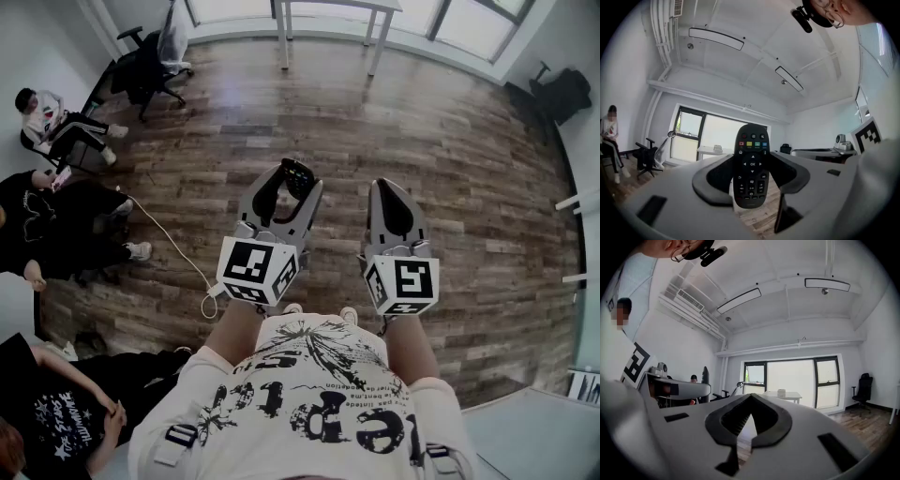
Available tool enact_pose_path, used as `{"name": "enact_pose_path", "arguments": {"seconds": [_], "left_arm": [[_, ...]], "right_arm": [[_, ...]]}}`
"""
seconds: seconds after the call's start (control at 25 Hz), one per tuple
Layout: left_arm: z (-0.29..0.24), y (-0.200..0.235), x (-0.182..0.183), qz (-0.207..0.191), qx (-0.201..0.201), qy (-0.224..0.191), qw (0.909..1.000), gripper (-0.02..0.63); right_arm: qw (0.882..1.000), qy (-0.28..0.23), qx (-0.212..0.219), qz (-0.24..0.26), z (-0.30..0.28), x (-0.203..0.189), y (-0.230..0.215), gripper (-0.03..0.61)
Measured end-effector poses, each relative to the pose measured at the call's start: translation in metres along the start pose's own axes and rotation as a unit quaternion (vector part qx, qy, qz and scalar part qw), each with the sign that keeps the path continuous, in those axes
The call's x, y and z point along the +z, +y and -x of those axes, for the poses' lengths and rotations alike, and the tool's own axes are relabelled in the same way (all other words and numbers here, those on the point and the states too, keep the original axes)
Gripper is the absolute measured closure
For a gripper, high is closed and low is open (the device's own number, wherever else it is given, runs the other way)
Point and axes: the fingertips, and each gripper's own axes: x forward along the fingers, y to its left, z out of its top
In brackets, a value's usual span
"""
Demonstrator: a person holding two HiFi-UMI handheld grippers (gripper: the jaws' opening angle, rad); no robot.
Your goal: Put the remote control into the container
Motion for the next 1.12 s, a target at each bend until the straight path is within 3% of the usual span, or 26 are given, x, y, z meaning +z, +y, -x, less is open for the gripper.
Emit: {"name": "enact_pose_path", "arguments": {"seconds": [0.44, 0.84, 1.12], "left_arm": [[-0.007, 0.013, -0.007, -0.004, -0.020, 0.004, 0.9998, 0.367], [-0.001, 0.061, -0.029, 0.014, -0.013, 0.035, 0.9992, 0.367], [-0.036, 0.071, -0.043, 0.015, 0.007, 0.047, 0.9988, 0.367]], "right_arm": [[1.000, 0.012, -0.007, 0.001, -0.017, -0.013, 0.004, 0.584], [0.999, 0.030, -0.014, -0.022, -0.042, -0.039, 0.024, 0.584], [0.999, 0.025, 0.000, -0.040, -0.074, -0.051, -0.008, 0.584]]}}
